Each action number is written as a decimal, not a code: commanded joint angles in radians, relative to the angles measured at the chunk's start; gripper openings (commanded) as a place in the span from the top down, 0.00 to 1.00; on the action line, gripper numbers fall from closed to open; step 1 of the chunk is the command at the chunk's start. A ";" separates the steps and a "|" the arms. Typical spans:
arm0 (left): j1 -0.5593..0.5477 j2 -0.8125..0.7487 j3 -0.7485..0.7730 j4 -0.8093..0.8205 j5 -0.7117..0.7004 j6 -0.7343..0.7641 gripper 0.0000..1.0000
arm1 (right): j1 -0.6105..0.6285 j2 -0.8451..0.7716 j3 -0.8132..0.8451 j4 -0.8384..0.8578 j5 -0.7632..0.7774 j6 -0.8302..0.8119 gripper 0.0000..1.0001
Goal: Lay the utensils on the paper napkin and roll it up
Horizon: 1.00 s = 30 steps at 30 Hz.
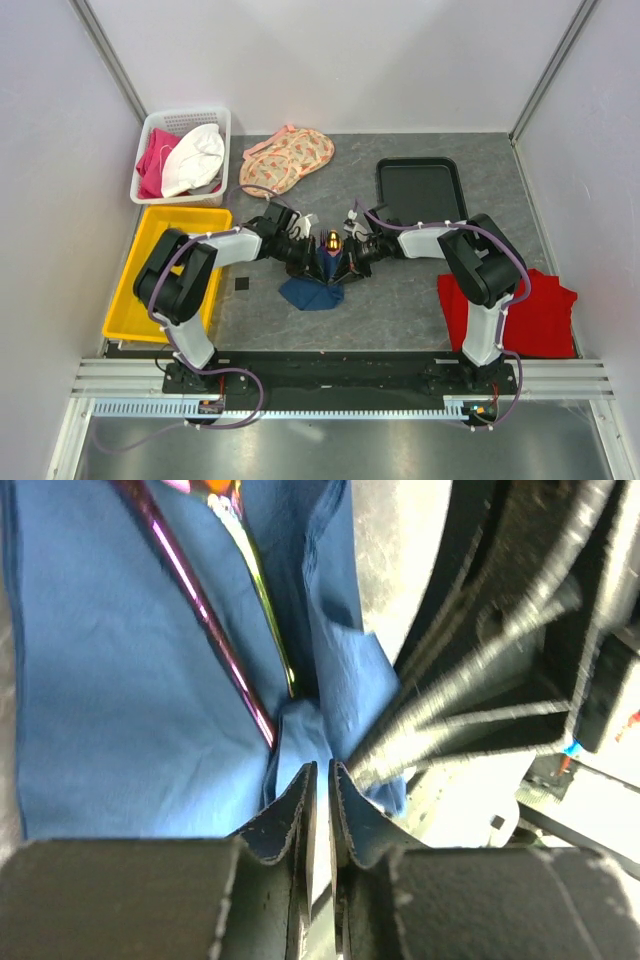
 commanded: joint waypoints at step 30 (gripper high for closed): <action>0.027 0.065 0.008 -0.143 0.021 0.099 0.88 | 0.054 0.014 0.023 0.159 0.028 0.148 1.00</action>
